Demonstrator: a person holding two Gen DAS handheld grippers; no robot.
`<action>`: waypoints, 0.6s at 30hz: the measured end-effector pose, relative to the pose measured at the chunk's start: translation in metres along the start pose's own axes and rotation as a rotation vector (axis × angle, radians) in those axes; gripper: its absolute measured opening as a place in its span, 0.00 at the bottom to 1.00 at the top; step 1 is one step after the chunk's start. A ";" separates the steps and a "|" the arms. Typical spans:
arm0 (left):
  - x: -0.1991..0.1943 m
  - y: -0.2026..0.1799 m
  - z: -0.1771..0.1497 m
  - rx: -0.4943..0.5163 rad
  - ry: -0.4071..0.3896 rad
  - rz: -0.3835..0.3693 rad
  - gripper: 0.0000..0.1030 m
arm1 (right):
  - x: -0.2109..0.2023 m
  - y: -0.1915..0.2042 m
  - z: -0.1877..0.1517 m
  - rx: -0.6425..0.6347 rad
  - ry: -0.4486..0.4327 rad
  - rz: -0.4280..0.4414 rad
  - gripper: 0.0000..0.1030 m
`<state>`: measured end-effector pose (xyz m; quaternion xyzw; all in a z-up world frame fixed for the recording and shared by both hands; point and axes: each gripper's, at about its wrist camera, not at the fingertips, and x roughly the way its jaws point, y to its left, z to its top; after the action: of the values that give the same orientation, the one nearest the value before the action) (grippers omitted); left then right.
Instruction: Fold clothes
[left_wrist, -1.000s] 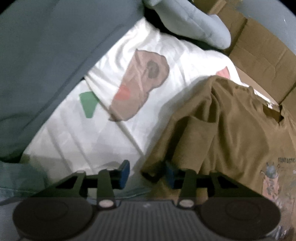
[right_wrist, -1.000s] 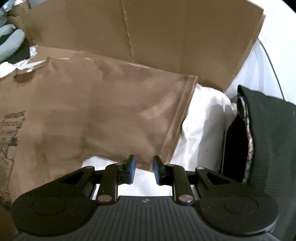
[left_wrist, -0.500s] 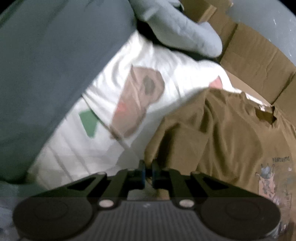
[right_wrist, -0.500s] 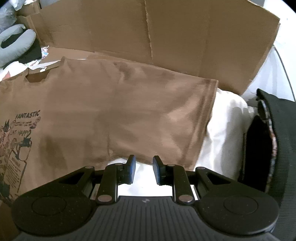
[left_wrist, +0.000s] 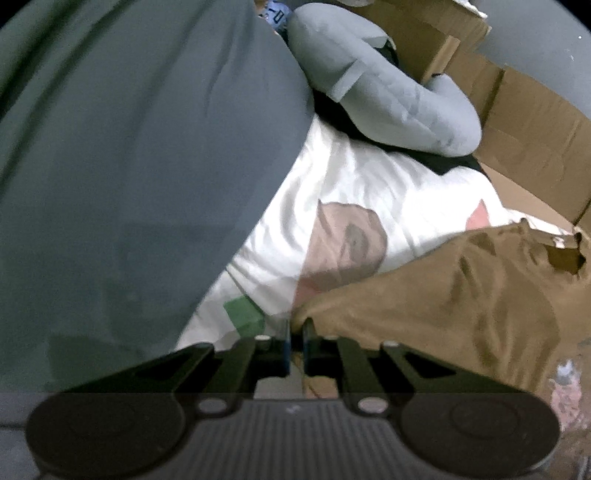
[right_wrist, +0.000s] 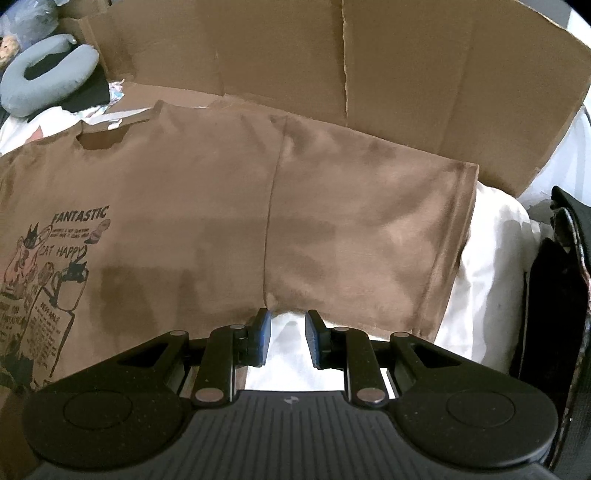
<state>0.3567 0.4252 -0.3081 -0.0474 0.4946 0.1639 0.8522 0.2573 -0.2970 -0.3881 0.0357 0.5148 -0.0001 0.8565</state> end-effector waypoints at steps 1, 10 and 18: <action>0.003 0.002 0.002 0.002 0.002 0.006 0.06 | 0.000 -0.001 -0.001 -0.001 0.003 -0.001 0.26; 0.037 0.005 0.011 0.023 0.035 0.061 0.06 | -0.005 -0.008 -0.017 0.012 0.027 -0.016 0.26; 0.054 0.005 0.010 -0.004 0.092 0.138 0.21 | -0.006 -0.007 -0.022 0.010 0.038 -0.012 0.26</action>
<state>0.3882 0.4445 -0.3485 -0.0226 0.5350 0.2208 0.8152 0.2352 -0.3027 -0.3934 0.0366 0.5313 -0.0071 0.8463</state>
